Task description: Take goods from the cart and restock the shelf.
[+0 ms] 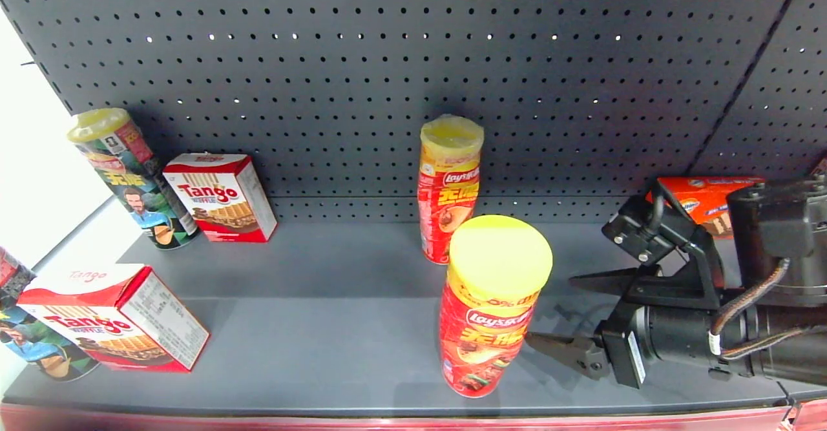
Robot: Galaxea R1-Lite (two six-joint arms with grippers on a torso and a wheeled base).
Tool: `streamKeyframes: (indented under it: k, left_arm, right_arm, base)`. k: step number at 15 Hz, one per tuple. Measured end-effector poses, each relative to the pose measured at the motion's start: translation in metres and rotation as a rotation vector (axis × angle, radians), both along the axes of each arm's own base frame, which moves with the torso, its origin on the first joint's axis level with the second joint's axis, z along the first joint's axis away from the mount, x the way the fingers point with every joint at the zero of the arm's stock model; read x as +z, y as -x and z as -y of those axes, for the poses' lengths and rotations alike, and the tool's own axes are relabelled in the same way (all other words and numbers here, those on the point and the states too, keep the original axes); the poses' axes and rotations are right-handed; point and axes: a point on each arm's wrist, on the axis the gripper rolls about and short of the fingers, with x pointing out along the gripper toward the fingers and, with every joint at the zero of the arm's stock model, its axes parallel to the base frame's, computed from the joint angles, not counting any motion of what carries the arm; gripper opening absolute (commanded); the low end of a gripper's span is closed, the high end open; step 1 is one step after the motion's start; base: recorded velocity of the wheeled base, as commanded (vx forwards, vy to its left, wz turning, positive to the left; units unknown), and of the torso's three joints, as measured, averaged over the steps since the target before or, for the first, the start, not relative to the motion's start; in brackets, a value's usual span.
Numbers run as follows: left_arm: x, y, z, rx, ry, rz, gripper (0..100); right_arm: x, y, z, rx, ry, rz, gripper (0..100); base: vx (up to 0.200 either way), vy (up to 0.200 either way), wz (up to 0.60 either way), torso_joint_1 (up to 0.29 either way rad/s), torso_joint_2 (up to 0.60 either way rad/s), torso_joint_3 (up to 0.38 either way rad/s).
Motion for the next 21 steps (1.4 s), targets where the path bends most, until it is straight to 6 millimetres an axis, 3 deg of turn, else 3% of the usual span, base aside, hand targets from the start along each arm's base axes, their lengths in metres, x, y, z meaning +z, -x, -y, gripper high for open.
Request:
streamKeyframes:
  k: [4, 21]
  left_arm:
    - [0.0, 0.0, 0.0, 0.0, 0.0, 0.0, 100]
    - [0.0, 0.0, 0.0, 0.0, 0.0, 0.0, 100]
  right_arm:
    - [-0.002, -0.004, -0.01, 0.021, 0.004, -0.003, 100]
    - [-0.003, -0.001, -0.016, 0.037, 0.012, 0.0, 100]
  base:
    - [0.0, 0.0, 0.0, 0.0, 0.0, 0.0]
    - [0.0, 0.0, 0.0, 0.0, 0.0, 0.0]
